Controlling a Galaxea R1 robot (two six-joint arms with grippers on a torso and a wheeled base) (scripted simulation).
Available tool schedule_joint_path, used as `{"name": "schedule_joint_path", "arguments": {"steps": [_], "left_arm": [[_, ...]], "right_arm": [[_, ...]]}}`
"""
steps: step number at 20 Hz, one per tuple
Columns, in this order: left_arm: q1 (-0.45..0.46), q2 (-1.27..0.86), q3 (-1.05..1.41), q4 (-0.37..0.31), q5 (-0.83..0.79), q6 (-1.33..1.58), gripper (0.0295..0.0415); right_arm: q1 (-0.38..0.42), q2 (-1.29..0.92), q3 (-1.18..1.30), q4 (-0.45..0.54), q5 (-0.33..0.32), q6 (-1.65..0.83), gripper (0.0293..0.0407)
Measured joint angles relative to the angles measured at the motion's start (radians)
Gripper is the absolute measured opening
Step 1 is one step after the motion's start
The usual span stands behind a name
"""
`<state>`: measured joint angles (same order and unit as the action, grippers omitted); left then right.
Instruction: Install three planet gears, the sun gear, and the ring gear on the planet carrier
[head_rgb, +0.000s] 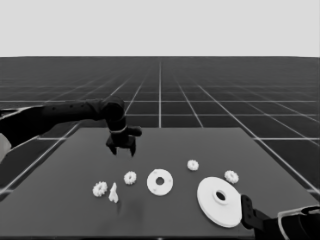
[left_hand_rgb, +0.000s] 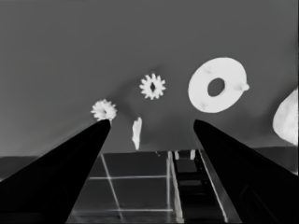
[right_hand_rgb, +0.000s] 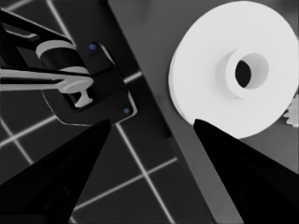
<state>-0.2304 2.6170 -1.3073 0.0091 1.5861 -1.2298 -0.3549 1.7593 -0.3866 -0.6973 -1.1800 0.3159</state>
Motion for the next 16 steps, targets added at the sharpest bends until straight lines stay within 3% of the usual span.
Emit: {"name": "schedule_joint_path", "arguments": {"steps": [3,4,5,7,13,15,16], "left_arm": [[0.008,0.019,-0.078,-0.041,-0.004,0.001,0.0385],[0.146,0.018,-0.079,0.12,-0.058,-0.003,0.0385],[0.272,0.032,-0.121,0.214,-0.095,0.016,0.0385],[0.374,0.062,-0.212,0.288,-0.142,0.06,0.0385],[0.407,0.082,-0.267,0.31,-0.166,0.09,0.0384],[0.408,0.083,-0.272,0.314,-0.169,0.091,0.0313],[0.408,0.084,-0.273,0.314,-0.17,0.091,0.0312]], "right_arm": [[0.0,0.0,0.0,0.0,0.0,0.0,0.0385],[0.0,0.0,0.0,0.0,0.0,0.0,0.0385],[0.0,0.0,0.0,0.0,0.0,0.0,0.0385],[0.0,0.0,0.0,0.0,0.0,0.0,0.0385],[0.0,0.0,0.0,0.0,0.0,0.0,0.0385],[0.0,0.0,0.0,0.0,0.0,0.0,0.0385],[0.0,0.0,0.0,0.0,0.0,0.0,0.0385]]}}
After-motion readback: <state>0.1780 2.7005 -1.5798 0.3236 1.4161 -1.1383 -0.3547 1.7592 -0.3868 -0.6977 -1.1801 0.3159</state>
